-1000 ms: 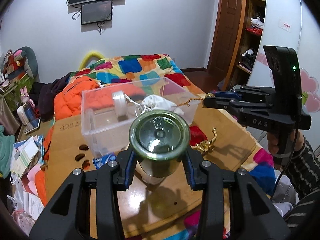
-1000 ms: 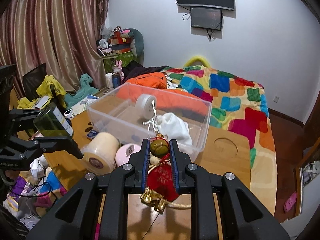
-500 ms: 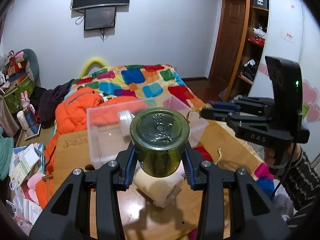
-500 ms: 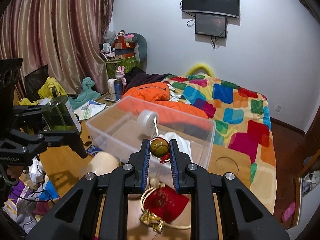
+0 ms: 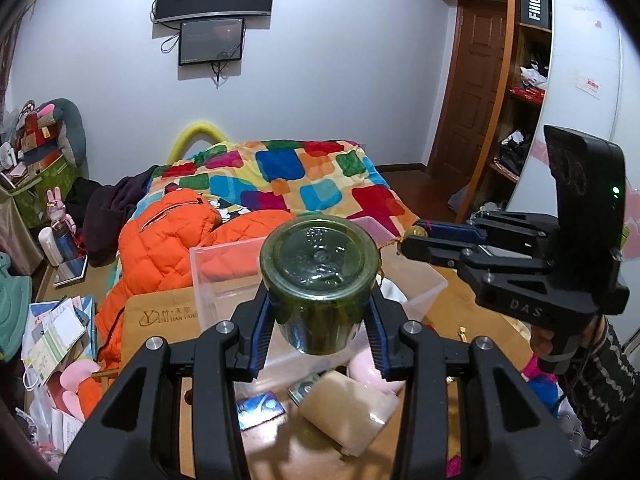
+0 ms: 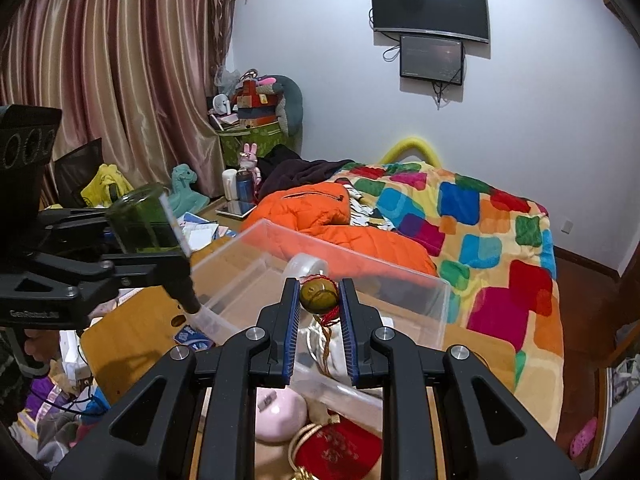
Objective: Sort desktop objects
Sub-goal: 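Lift the green bottle and gold ornament over the clear box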
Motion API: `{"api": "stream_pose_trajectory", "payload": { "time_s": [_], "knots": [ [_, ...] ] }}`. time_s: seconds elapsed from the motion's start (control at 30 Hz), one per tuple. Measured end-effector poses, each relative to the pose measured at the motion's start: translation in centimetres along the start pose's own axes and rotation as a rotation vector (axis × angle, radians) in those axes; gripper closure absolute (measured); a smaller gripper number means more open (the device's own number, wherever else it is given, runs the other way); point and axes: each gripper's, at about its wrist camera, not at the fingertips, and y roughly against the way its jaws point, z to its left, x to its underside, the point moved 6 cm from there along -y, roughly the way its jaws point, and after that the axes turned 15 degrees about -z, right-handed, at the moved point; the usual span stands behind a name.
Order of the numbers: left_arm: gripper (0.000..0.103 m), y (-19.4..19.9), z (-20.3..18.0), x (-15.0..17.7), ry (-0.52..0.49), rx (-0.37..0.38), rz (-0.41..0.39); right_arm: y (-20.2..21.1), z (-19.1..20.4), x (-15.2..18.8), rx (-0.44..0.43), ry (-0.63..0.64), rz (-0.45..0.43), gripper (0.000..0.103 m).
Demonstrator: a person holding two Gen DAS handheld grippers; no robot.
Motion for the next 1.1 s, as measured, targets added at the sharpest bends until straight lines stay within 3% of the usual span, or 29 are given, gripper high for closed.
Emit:
{"api": "stream_pose_trajectory", "payload": {
  "time_s": [0.37, 1.1],
  "knots": [
    [0.062, -3.1, 2.6, 1.5, 0.004, -0.048, 0.048, -3.5, 0.7, 1.5, -0.041, -0.008, 0.057, 0.086],
    [0.062, -7.7, 3.8, 5.9, 0.012, -0.044, 0.188, -9.0, -0.2, 6.3, -0.088, -0.065, 0.209, 0.085]
  ]
}}
